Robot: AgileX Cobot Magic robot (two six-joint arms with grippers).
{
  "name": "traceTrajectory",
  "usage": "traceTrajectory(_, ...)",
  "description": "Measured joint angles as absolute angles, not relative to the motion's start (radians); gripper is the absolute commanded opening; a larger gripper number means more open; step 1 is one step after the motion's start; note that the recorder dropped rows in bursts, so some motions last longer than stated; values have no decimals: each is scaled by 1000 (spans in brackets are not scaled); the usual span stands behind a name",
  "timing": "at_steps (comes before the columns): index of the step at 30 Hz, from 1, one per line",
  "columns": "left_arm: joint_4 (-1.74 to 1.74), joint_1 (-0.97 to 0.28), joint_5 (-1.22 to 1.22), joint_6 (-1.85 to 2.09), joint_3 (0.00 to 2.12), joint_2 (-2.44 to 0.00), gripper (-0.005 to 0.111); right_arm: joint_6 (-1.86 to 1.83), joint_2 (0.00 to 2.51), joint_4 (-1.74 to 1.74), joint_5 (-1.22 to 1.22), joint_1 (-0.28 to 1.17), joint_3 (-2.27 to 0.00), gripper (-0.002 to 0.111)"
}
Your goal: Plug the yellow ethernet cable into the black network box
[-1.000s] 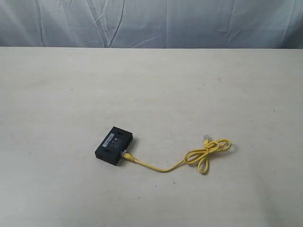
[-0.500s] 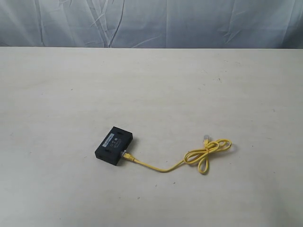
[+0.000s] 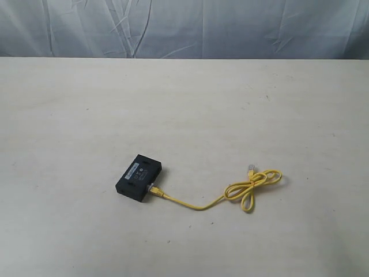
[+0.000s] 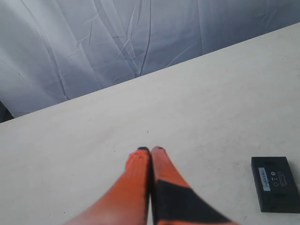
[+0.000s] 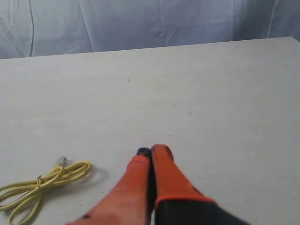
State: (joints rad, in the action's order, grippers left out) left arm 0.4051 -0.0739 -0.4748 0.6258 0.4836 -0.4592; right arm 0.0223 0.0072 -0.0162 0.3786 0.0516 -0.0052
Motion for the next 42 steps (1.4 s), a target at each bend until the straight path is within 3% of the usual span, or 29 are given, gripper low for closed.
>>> traceTrajectory(9, 347, -55, -475, 628, 422, -350, 0, 22, 7, -16, 379, 52, -5, 0)
traceTrajectory(18, 276, -41, -352, 631, 142, -50, 0, 22, 7, -16, 379, 52, -5, 0)
traceTrajectory(23, 255, -40, -249, 631, 20, -6, 0, 22, 7, -16, 378, 52, -5, 0)
traceTrajectory(39, 240, 2, -253, 631, 4, -4, 0, 22, 7, -16, 376, 52, -3, 0)
traceTrajectory(42, 224, 2, -253, 484, 4, -4, 0, 22, 7, -16, 376, 52, -3, 0)
